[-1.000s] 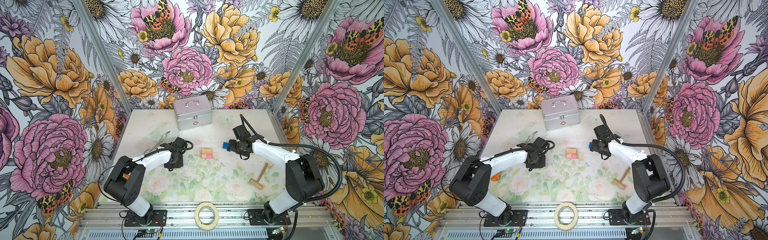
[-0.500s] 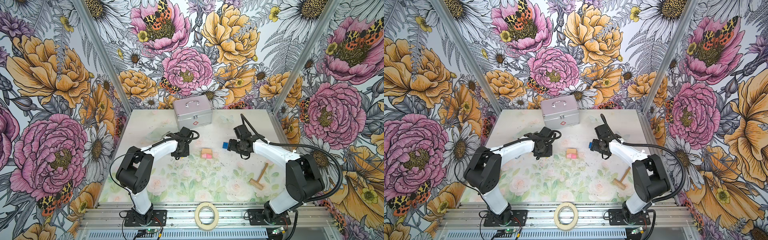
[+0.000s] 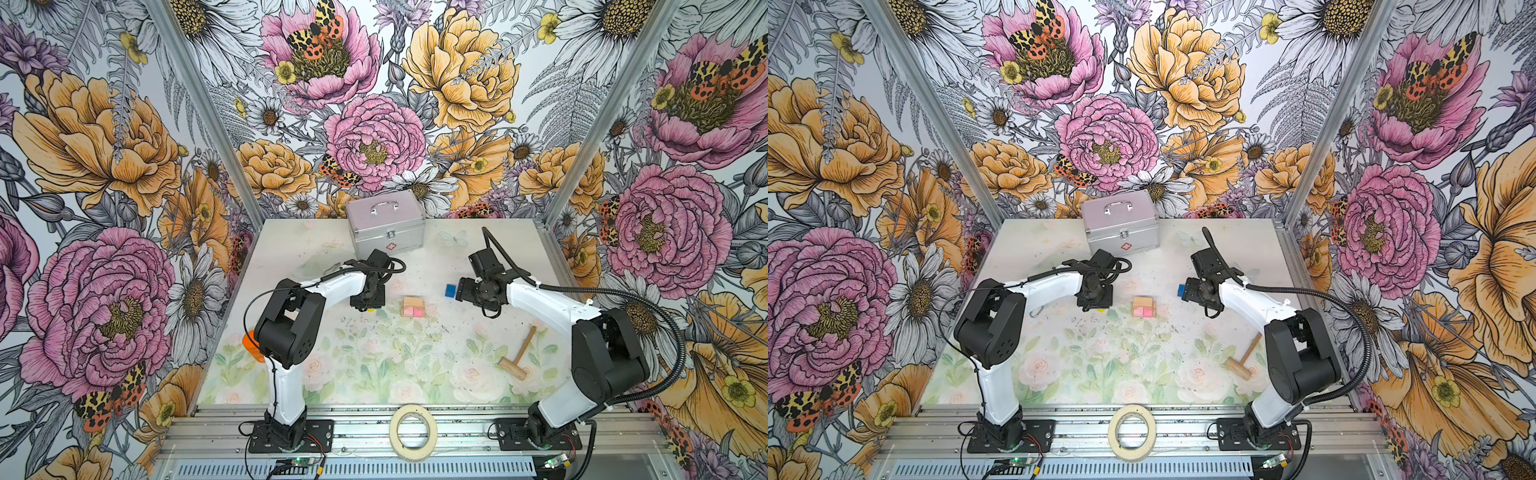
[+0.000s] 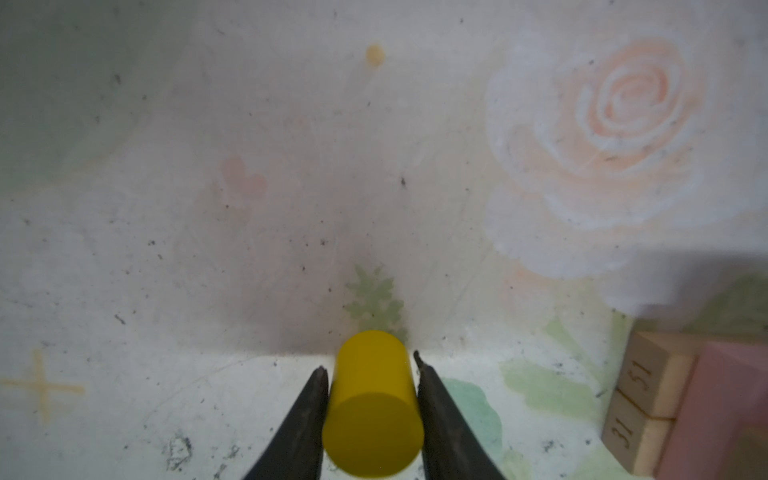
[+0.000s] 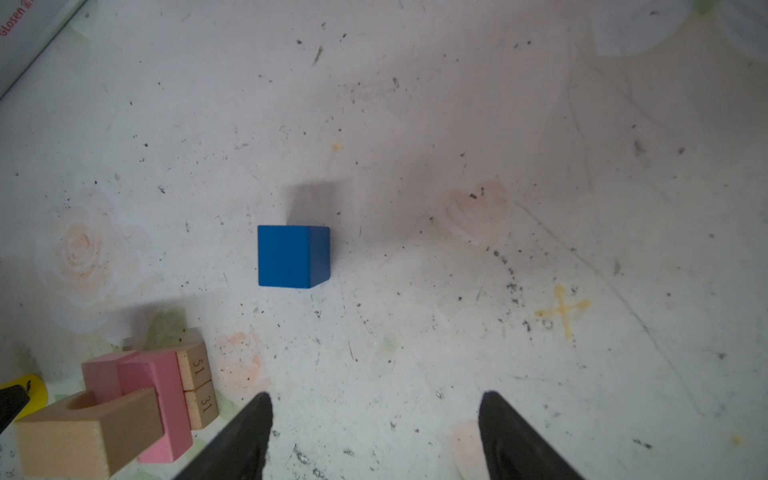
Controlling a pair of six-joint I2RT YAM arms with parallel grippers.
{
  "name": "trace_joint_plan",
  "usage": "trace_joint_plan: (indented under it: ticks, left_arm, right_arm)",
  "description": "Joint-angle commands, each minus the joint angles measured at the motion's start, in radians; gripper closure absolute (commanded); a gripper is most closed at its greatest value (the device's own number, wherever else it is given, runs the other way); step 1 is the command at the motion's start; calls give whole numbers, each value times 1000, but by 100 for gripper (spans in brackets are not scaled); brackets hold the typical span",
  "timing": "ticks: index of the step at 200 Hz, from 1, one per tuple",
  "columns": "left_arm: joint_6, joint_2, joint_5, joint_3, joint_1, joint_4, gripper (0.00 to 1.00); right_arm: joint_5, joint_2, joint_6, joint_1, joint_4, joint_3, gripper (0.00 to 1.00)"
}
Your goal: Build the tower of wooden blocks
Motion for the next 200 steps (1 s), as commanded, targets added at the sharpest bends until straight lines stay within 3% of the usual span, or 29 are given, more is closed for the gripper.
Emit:
trace_joint_plan:
  ticks: [1, 25, 55, 140, 200]
  left_arm:
    - [16, -1, 18, 10, 7, -1, 51]
    - [19, -22, 18, 7, 8, 0, 40]
    - [28, -63, 21, 7, 9, -1, 35]
    - [35, -437, -17, -57, 47, -44, 36]
    - [77, -694, -135, -194, 114, -15, 36]
  right_arm:
    - [-13, 14, -15, -7, 18, 37, 20]
    - [-17, 21, -15, -7, 20, 46, 20]
    - [-21, 31, -12, -6, 20, 60, 20]
    - [-1, 102, -20, 19, 8, 143, 24]
    - [24, 165, -34, 44, -51, 226, 26]
